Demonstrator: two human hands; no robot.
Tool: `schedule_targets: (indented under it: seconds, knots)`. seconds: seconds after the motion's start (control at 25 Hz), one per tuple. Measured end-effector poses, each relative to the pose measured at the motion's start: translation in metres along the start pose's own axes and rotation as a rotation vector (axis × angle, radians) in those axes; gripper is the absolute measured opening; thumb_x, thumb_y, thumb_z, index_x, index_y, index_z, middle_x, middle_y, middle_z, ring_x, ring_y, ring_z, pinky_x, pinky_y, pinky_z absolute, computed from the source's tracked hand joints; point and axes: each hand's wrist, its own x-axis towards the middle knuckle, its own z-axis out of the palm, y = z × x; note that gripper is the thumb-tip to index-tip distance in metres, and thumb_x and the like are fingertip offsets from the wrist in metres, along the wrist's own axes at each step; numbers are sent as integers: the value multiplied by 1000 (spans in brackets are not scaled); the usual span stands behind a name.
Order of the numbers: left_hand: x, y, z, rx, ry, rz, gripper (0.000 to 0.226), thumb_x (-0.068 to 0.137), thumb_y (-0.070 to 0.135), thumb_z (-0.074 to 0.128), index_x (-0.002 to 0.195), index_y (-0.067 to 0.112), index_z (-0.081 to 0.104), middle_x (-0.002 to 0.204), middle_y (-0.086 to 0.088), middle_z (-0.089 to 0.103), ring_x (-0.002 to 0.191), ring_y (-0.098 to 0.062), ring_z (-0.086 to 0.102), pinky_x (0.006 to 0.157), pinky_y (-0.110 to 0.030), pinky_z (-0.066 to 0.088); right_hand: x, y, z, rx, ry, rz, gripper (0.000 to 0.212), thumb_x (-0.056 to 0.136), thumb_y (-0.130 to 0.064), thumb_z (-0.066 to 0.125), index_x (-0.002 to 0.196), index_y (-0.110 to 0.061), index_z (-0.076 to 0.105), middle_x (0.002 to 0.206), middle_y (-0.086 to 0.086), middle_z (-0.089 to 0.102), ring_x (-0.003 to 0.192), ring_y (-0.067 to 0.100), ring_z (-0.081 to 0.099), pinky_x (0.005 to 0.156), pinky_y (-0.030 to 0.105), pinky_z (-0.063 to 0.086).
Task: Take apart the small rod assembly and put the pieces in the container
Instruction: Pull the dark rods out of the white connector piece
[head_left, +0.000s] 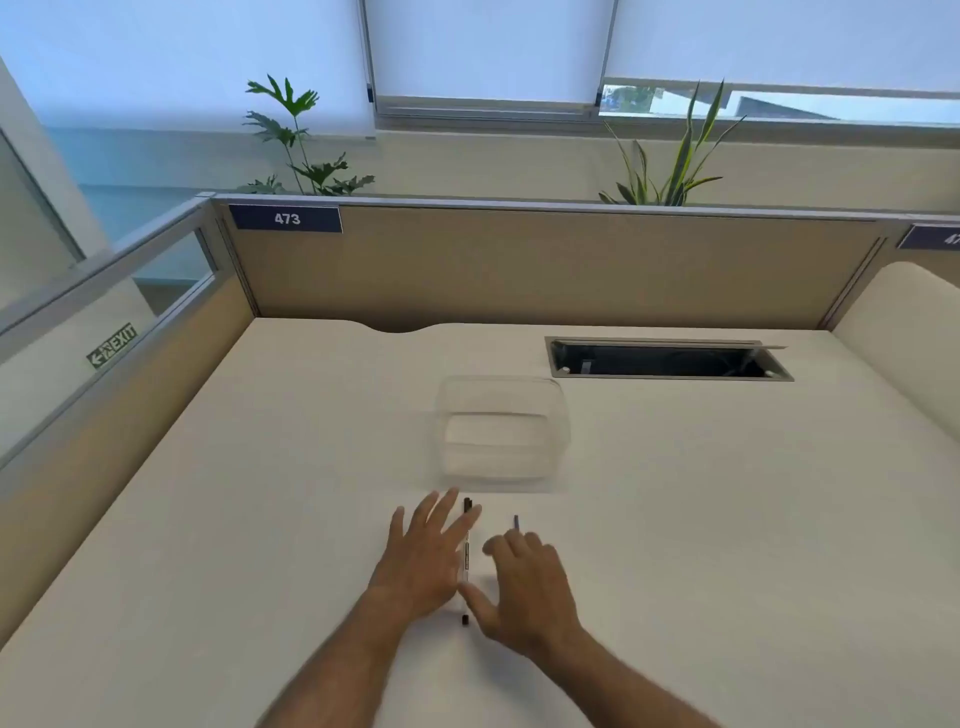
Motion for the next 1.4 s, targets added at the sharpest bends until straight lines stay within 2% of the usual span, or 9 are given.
schedule_targets:
  seconds: [0.16,0.28,0.4,0.48,0.6,0.72,0.84,1.12,1.4]
  knots:
    - [-7,-3,9,25,-55,77,51,100,28,41,147,43,29,165,3,-2,151,-19,-4,118,-54,2,-9,-12,11,67,-221,135,50,74,-65,47,93,-20,55,93,-1,62,85,22,61,65,32,42]
    - [-8,-6,11,-20,-2,78,38,100,31,44,136,41,48,164,5,11,150,-18,4,118,-52,6,-8,-10,12,41,-339,156,32,79,-48,47,90,-19,54,97,2,62,87,25,62,68,33,44]
    - [-10,-7,10,-40,45,77,27,99,31,49,123,37,61,159,6,29,149,-18,15,117,-50,12,-5,-6,13,38,-381,152,10,82,-30,45,82,-20,45,97,5,61,84,28,61,62,33,38]
    - [-13,-4,7,-31,100,106,18,91,28,64,106,33,70,145,5,51,141,-22,36,112,-52,26,-3,-2,10,-12,-398,122,7,84,-23,46,89,-18,48,101,5,59,88,29,61,63,33,37]
    - [-16,-2,3,-22,211,150,22,59,33,89,73,33,72,100,13,74,103,-18,69,85,-45,54,-1,10,5,-80,-406,79,18,82,-13,49,100,-15,49,107,6,57,93,28,59,62,34,37]
    - [-16,1,-1,-31,268,210,24,55,36,89,66,30,69,70,17,68,70,-10,66,70,-29,55,5,24,-3,-51,-387,46,14,89,-17,49,102,-16,49,109,4,56,94,27,57,63,35,39]
    - [-11,3,-6,-28,323,256,22,61,29,88,68,27,68,62,11,64,55,-13,59,51,-24,50,17,40,-18,-6,-391,18,18,95,-33,50,105,-20,56,111,1,59,98,25,59,74,35,46]
    - [-2,13,-19,10,411,318,13,72,26,81,72,26,67,64,8,62,56,-16,56,44,-25,41,42,62,-35,-53,-456,-32,21,96,-33,52,103,-20,68,106,4,67,94,26,61,68,31,40]
    - [4,14,-24,82,447,351,17,77,38,78,73,26,66,64,8,62,54,-16,54,42,-24,41,53,70,-40,-23,-478,-28,19,93,-27,57,99,-18,72,98,7,71,88,27,61,71,35,48]
